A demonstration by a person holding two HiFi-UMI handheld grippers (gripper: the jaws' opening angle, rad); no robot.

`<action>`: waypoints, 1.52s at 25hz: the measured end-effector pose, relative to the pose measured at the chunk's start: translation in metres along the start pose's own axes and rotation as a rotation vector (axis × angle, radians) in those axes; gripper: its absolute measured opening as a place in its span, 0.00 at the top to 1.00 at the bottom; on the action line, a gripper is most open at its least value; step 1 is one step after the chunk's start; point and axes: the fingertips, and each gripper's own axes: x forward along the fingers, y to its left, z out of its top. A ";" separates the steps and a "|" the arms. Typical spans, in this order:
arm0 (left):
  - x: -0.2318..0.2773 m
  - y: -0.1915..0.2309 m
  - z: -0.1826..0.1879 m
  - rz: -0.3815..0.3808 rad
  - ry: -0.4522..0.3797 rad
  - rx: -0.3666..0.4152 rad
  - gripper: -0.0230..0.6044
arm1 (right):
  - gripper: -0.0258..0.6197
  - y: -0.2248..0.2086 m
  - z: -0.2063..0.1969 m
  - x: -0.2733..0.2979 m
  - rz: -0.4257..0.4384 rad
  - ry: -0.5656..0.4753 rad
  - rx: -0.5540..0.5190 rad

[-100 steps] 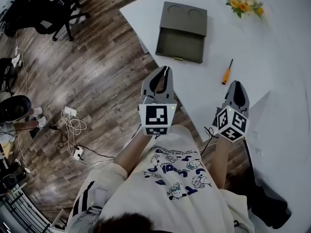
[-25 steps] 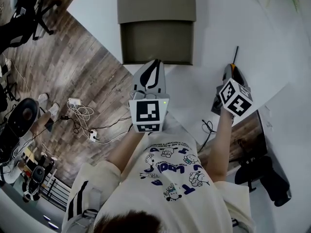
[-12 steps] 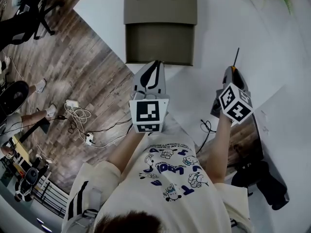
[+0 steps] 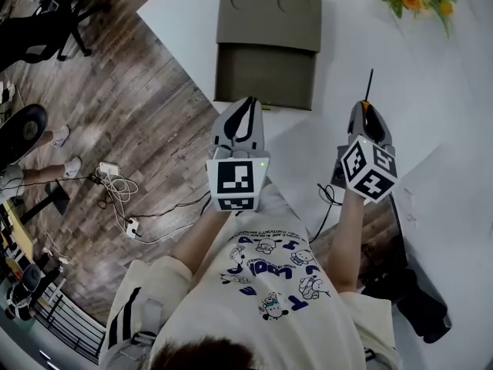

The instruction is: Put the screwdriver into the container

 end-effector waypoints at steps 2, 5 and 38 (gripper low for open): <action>-0.003 0.007 0.006 0.010 -0.012 -0.012 0.92 | 0.81 0.014 0.011 0.001 0.022 -0.009 -0.025; -0.009 0.018 0.012 0.031 -0.031 -0.030 0.92 | 0.81 0.035 0.021 0.003 0.059 -0.020 -0.062; -0.011 0.076 -0.016 0.175 -0.017 -0.164 0.92 | 0.81 0.176 -0.002 0.073 0.378 0.069 -0.459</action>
